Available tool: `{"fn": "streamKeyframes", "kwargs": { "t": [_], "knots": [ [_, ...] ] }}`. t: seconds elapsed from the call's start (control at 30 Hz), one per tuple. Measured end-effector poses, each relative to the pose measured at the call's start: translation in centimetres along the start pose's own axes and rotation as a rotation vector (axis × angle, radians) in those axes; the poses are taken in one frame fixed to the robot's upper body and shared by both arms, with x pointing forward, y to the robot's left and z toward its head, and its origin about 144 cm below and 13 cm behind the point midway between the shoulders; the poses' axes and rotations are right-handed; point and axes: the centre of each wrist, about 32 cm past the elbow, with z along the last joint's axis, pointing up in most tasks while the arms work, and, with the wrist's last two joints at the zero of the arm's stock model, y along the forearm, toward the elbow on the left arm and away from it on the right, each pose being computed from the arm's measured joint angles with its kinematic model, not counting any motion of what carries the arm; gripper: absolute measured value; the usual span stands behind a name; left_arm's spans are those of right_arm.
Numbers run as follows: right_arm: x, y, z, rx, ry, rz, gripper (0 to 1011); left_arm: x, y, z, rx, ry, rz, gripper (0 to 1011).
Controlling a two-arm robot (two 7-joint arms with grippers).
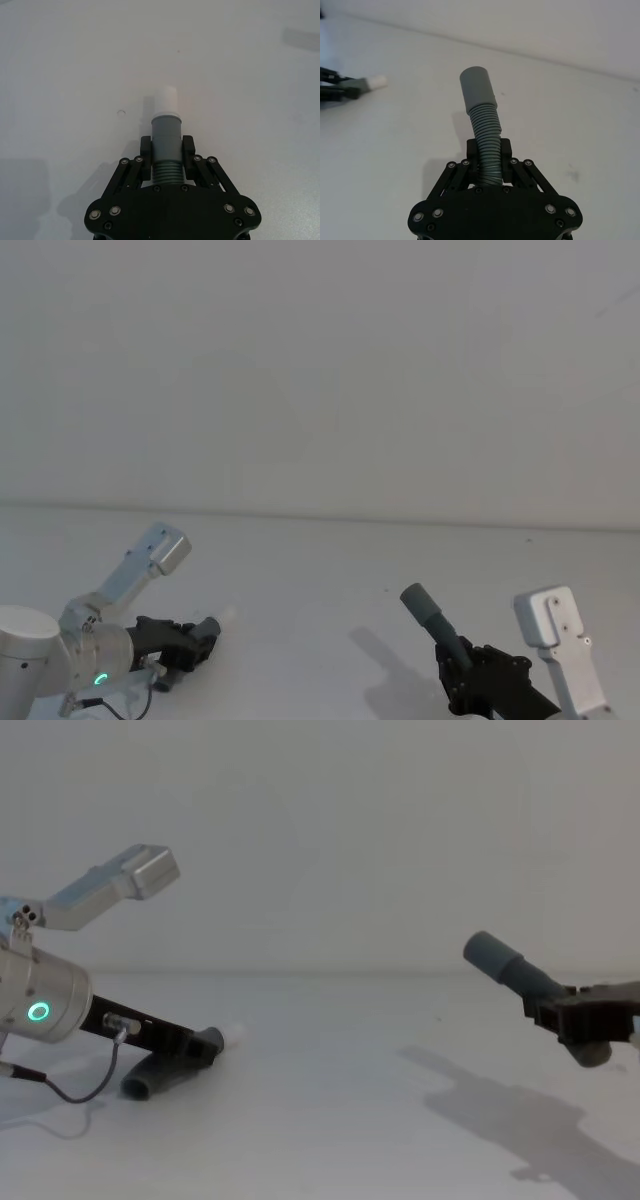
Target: Use both hands to pick up one end of the pipe from the table, align the ends, and insert them.
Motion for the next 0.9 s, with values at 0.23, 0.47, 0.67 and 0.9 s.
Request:
{"fn": "streamKeyframes", "kwargs": {
  "t": [0.23, 0.47, 0.67, 0.9],
  "knots": [
    [0.9, -1.1, -1.0, 0.078, -0.053, 0.100, 232, 0.1, 0.2, 0.2, -0.001, -0.026, -0.014, 325],
    [1.8, -1.8, -2.0, 0.127, -0.112, 0.192, 232, 0.4, 0.5, 0.7, -0.005, -0.082, -0.047, 325],
    [2.3, -2.2, -2.8, 0.147, -0.152, 0.258, 232, 0.8, 0.9, 1.3, -0.009, -0.146, -0.092, 325],
    [2.6, -2.6, -3.3, 0.164, -0.180, 0.308, 233, 1.1, 1.7, 2.0, -0.022, -0.220, -0.151, 325]
  ]
}}
